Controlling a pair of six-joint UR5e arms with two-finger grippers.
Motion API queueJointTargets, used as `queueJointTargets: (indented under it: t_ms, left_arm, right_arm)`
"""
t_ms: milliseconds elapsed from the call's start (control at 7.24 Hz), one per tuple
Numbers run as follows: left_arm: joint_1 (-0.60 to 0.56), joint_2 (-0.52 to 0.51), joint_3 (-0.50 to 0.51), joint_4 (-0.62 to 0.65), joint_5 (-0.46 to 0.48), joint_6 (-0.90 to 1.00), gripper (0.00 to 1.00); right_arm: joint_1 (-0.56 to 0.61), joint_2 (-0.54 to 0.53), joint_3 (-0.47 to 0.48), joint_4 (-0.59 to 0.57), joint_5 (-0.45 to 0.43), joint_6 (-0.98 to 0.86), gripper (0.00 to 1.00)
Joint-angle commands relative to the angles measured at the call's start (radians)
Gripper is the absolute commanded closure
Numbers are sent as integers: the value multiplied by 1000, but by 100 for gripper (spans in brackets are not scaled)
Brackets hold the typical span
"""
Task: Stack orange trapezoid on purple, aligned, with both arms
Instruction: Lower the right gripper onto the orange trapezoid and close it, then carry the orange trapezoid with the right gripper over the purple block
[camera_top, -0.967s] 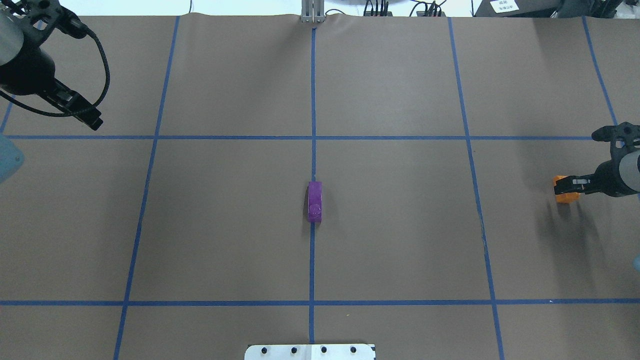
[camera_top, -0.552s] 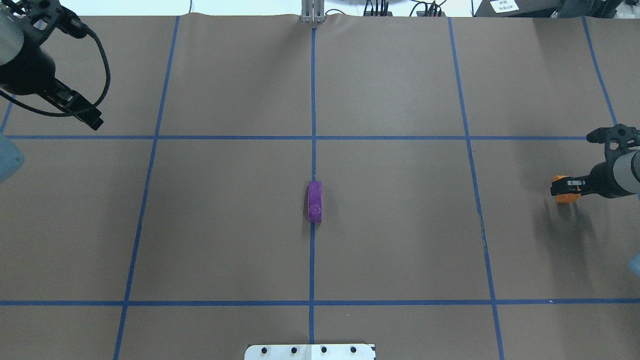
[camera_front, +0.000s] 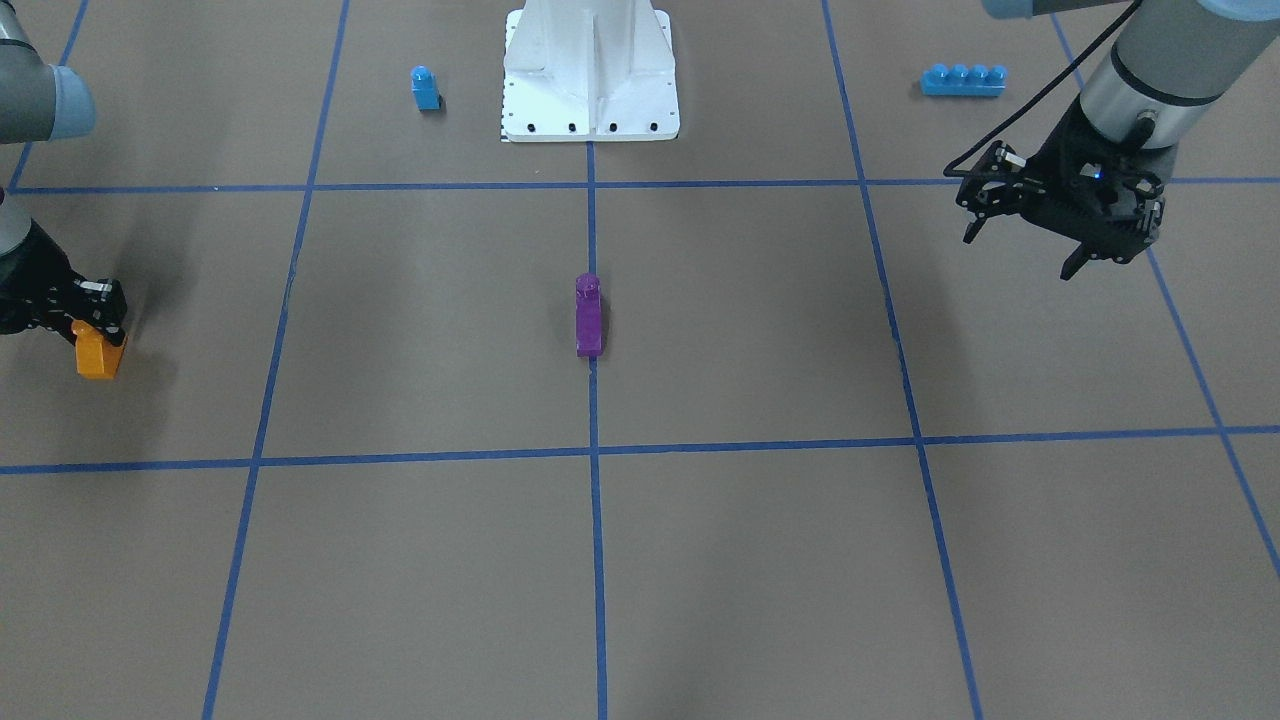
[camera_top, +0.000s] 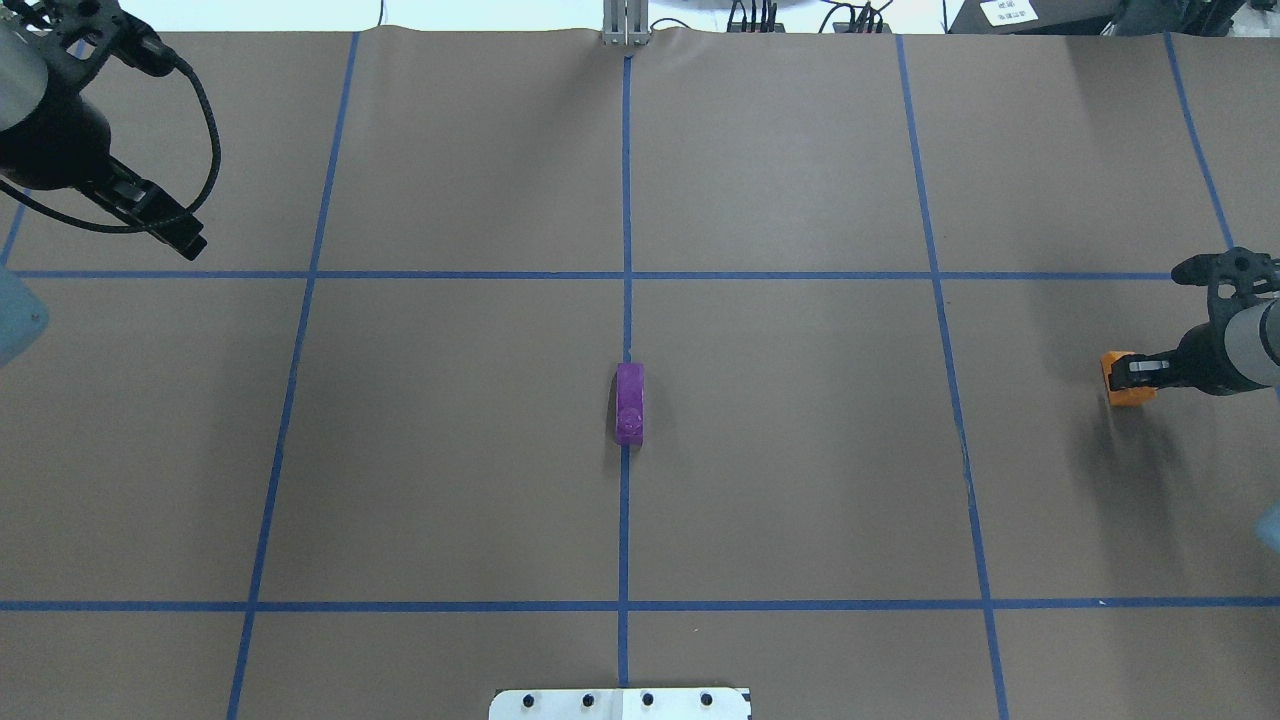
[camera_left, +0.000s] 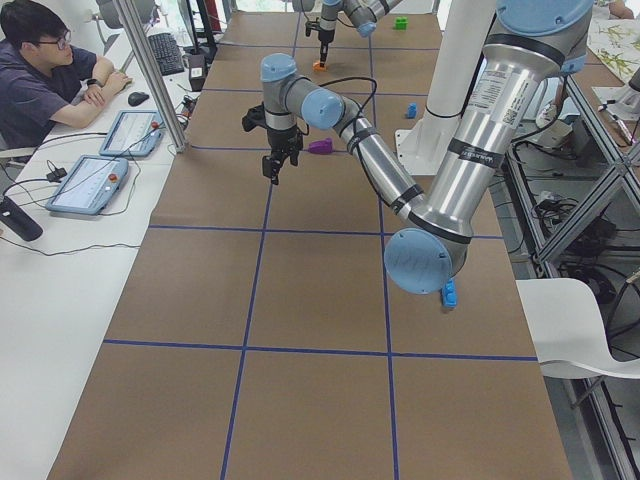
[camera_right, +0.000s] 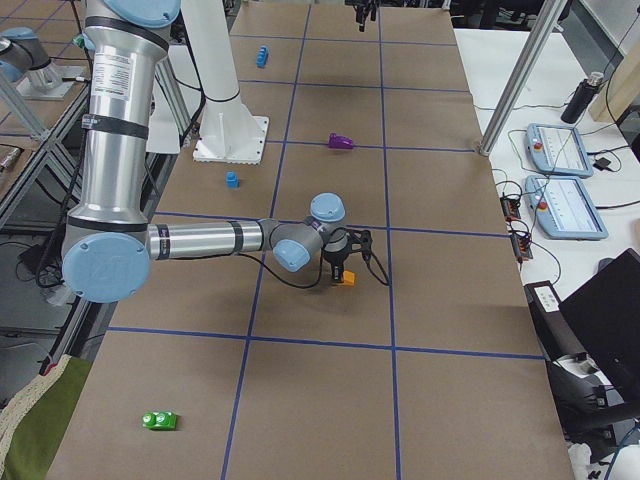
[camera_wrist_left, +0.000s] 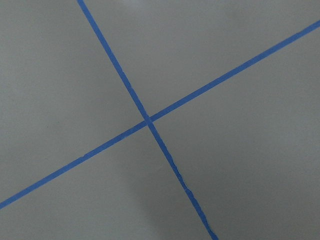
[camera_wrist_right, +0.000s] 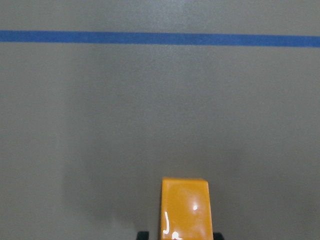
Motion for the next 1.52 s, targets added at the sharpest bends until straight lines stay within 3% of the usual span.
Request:
queueJointTargets:
  t_ms: [0,276,414,691,967,1381]
  left_arm:
    - [-2,1,0,0,0,0,0]
    - [-6,12,-3,0,-3,0,0]
    - [-12,27,-3,0,-3,-2,0]
    - [-81,95,-2,-38,3,14,0]
    - [-116,205,8,-162,-1,11,0]
    - [-240,256,32,-169,-38,161,0]
  right_arm:
    - [1,1,21,0,-2,-1,100]
    - [-5,36,75,-17,-8,-8,100]
    - [-19,109,82,-85,-8,-4,100]
    - [-70,295,201,-414,-6,2,100]
    - [-174,541,234,-675,-20,132,100]
    - [-312,768,207,-796,-108,301,100]
